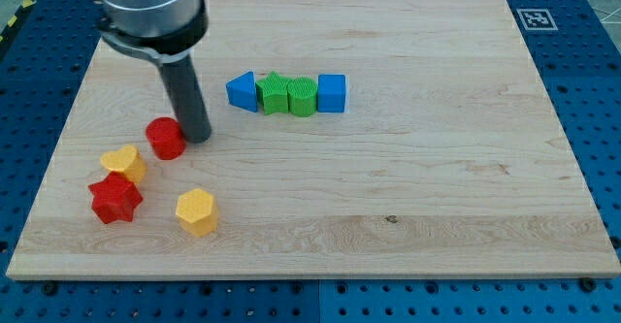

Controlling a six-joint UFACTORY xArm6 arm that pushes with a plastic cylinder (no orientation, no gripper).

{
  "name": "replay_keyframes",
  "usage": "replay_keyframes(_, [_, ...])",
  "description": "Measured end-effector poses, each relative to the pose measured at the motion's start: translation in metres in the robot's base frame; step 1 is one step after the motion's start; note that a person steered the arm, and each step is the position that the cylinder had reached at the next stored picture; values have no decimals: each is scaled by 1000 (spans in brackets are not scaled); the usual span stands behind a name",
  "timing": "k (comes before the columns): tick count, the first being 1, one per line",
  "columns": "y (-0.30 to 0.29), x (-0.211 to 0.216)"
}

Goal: Slide the yellow hexagon towards center left

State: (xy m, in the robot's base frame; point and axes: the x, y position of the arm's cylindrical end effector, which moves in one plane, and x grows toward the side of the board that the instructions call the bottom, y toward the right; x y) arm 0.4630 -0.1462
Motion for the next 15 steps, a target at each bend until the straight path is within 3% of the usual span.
replay_keyframes(3, [-36, 0])
replay_keyframes(4, [-15, 2])
replay_keyframes(6, [66, 111])
replay_keyframes(8, [81, 156])
replay_keyframes(9, [50, 152])
replay_keyframes(12, [16, 66])
replay_keyframes(14, [2, 84])
replay_keyframes(15, [-31, 69])
